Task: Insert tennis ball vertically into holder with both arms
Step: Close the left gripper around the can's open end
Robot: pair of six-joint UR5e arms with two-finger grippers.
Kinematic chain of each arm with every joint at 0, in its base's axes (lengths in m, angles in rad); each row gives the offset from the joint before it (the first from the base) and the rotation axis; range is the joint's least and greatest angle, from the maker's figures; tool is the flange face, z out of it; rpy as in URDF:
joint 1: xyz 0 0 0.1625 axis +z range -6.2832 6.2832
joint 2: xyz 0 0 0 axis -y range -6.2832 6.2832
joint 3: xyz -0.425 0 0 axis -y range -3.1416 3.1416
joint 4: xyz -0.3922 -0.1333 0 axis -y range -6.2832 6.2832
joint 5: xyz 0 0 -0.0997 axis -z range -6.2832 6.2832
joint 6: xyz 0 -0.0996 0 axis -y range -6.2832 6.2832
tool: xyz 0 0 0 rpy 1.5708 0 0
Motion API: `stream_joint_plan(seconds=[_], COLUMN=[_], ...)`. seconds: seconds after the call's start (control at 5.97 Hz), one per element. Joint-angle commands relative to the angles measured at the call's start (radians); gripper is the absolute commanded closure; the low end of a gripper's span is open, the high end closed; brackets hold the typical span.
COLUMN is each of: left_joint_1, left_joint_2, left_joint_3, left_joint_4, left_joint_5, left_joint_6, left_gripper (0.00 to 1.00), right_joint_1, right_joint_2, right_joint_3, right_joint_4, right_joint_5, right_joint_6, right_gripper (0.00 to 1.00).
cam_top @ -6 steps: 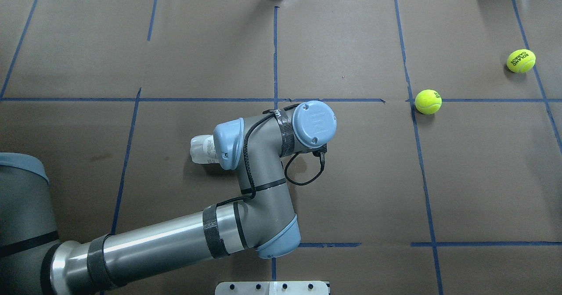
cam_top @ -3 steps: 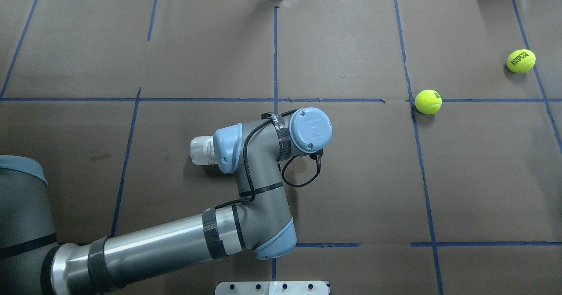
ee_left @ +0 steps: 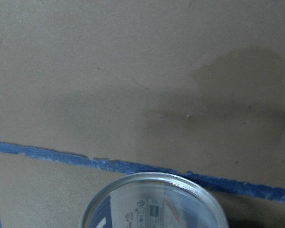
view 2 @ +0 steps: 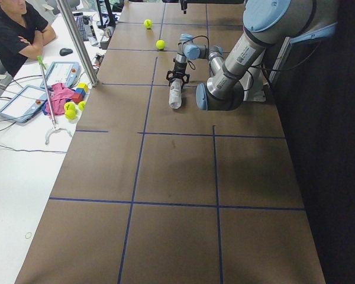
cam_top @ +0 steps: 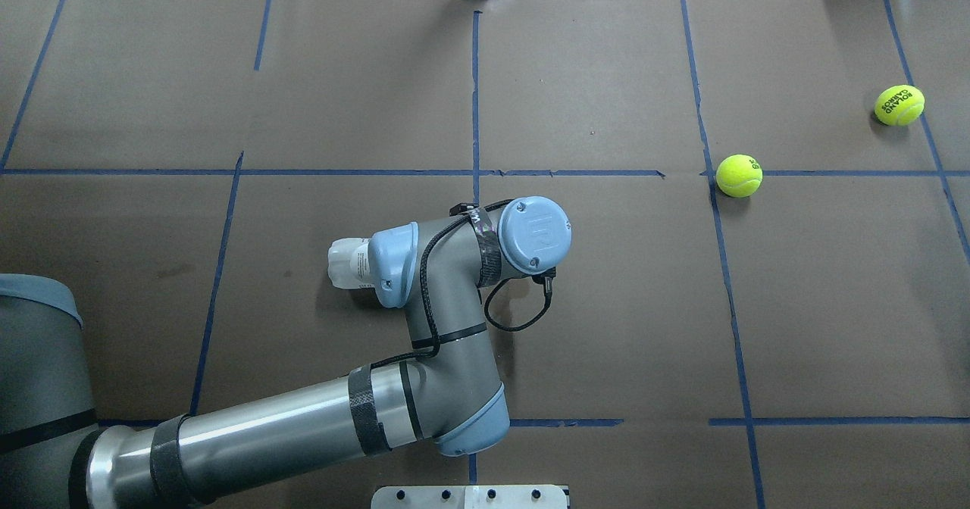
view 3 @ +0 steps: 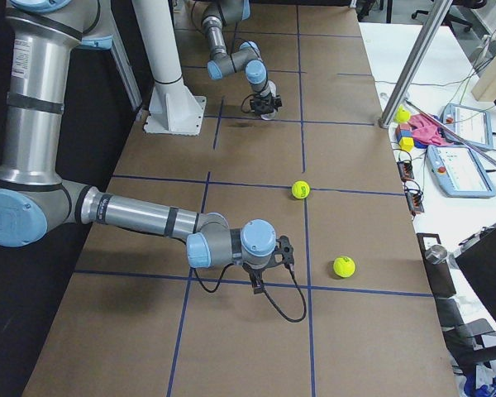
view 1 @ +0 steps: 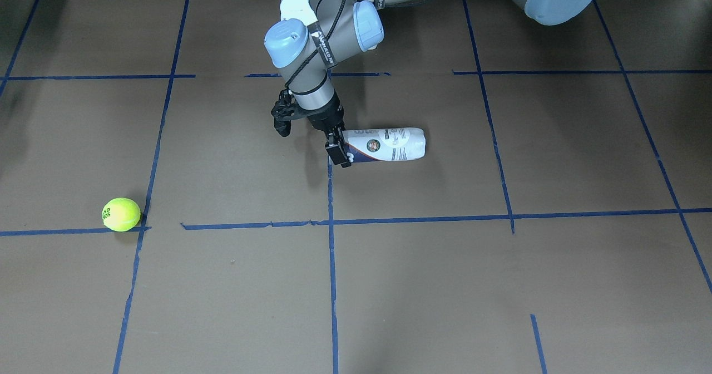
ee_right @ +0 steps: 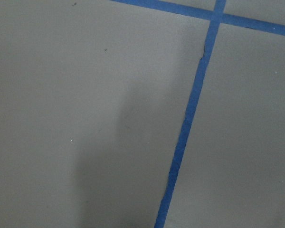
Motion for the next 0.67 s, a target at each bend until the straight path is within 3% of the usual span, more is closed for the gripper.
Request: stream_joint_plan(seconds=[0.0,0.34,0.5], left_joint_1=[-0.002,-0.002,-0.007], left_joint_2=[-0.001,0.028,0.025], left_joint_3=[-0.015,-0.015,-0.061], left_joint_4=[-0.046,-0.106,-0.145], left_joint_5=[0.011,0.026,0.026], left_joint_6=[0.0,-0.001,-0.001], left_gripper=[0.2,0.29,0.29], right_joint_1=[0.0,0.0,0.0], right_joint_2=[0.0,0.002,0.002], right_joint_3=[0.0,0.0,0.0], right_joint_4=[0.0,-0.001,-0.001], right_joint_5=[0.0,0.0,0.0], right_joint_6=[0.0,0.002,0.003], right_gripper=[0.0,0.0,0.0])
